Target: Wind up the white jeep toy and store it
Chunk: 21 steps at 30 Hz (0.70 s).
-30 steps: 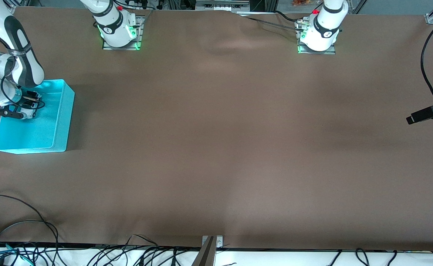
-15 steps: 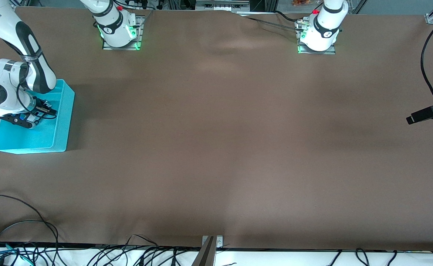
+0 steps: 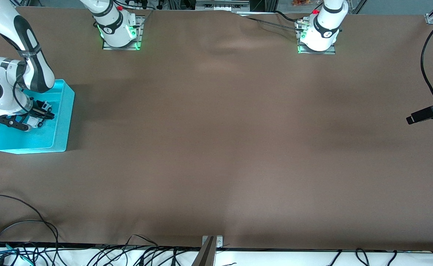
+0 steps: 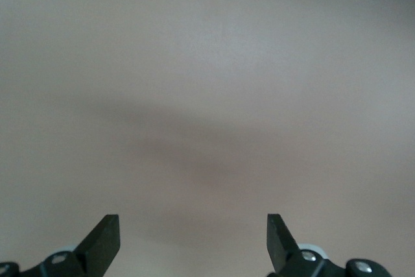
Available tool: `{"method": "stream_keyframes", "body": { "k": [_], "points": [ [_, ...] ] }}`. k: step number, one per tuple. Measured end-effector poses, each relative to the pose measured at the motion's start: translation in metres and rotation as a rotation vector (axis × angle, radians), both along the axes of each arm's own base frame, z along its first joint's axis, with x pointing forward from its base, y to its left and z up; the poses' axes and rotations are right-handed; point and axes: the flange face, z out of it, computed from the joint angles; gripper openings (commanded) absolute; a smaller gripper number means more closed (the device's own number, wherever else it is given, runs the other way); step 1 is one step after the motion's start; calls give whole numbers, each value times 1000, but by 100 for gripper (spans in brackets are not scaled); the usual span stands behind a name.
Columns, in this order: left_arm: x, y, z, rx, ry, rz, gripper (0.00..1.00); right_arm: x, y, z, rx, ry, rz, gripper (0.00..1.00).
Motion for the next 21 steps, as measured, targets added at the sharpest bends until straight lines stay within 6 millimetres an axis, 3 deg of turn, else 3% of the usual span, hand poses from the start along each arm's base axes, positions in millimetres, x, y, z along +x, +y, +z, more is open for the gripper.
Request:
{"method": "stream_keyframes", "body": {
  "k": [5,11,21],
  "points": [
    [0,0,0,0,0,0,100,5,6,27,-5,-15,7,100],
    [0,0,0,0,0,0,100,13,27,56,-9,-25,34,100],
    [0,0,0,0,0,0,100,10,45,108,3,-3,68,100]
  ]
}}
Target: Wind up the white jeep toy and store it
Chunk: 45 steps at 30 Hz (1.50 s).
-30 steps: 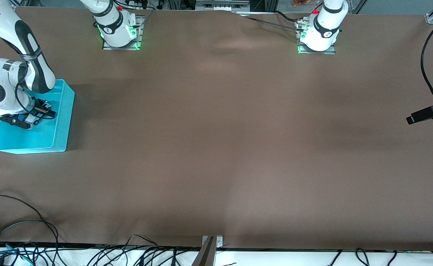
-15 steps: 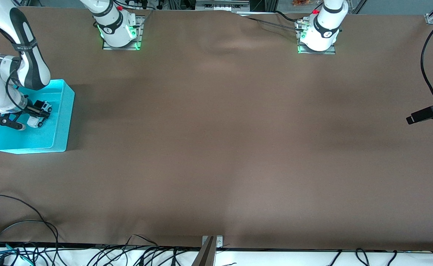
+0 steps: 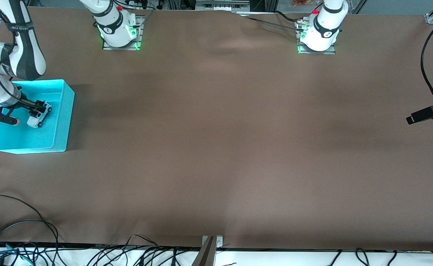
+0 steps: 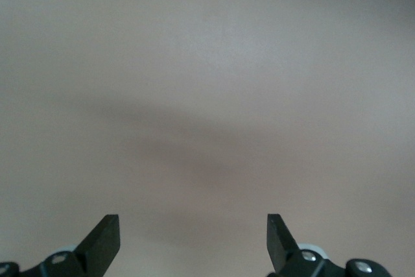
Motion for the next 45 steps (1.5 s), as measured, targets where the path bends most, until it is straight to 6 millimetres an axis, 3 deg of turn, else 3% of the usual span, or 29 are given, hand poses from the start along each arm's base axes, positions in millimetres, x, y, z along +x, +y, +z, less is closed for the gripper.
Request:
{"method": "stream_keyframes", "body": {
  "k": [11,18,29,38,45],
  "points": [
    [0,0,0,0,0,0,100,-19,18,73,163,-38,-57,100],
    [0,0,0,0,0,0,100,-33,25,102,211,8,-53,100],
    [0,0,0,0,0,0,100,-25,48,188,357,72,-20,100],
    [2,-13,0,-6,-1,-26,100,-18,84,242,433,97,21,100],
    [4,-38,1,-16,-4,-70,100,-4,131,272,428,94,78,100]
  ]
}}
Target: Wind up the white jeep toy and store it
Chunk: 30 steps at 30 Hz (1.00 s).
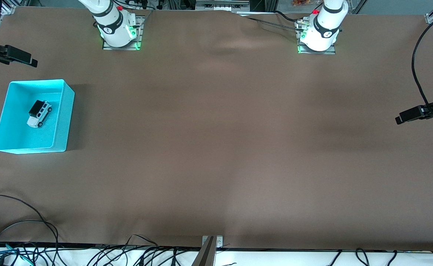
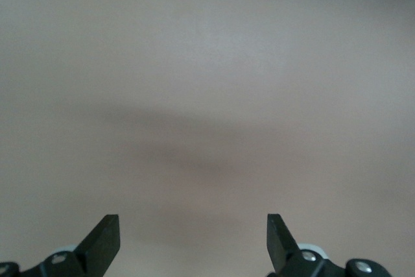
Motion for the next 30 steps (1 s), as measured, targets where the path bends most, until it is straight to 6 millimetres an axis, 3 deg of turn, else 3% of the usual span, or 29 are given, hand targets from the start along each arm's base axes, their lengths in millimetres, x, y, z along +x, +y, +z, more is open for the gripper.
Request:
{"method": "stream_keyframes", "body": {
  "k": [8,13,17,30],
  "points": [
    [-3,-16,12,-4,-21,-43,100,13,62,10,-35,-15,5,100],
    [-9,-14,25,-3,-41,-100,100,19,88,12,-52,-43,-21,100],
    [-16,-14,33,-1,-50,-112,100,26,96,12,-53,-86,-36,100],
    [-43,-14,51,12,-61,-110,100,41,90,0,-59,-167,-52,100]
  ]
}}
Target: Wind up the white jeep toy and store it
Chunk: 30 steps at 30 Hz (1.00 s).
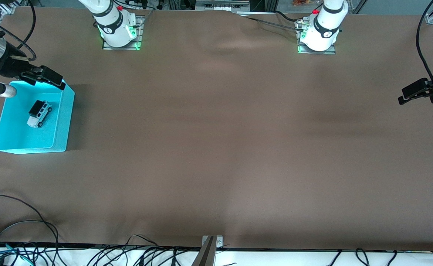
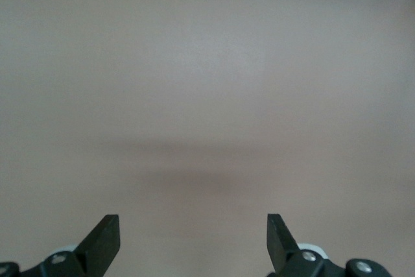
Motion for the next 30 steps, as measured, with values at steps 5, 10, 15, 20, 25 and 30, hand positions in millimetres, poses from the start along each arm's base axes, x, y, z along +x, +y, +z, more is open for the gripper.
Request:
{"method": "stream_keyframes", "body": {
  "k": [5,10,15,20,25,30],
  "points": [
    [0,2,3,1,-9,3,100,-3,-4,0,-7,-6,22,100],
    [0,2,3,1,-12,3,100,-7,-13,3,-9,-12,27,100],
    [0,2,3,1,-12,3,100,-9,-17,5,-9,-15,24,100],
    [0,3,3,2,-12,6,100,-9,-17,5,-10,-15,24,100],
    [0,6,3,5,-12,11,100,-9,-17,5,-10,-14,24,100],
    [0,8,3,11,-11,15,100,-9,-17,5,-10,-14,23,100]
  ]
}}
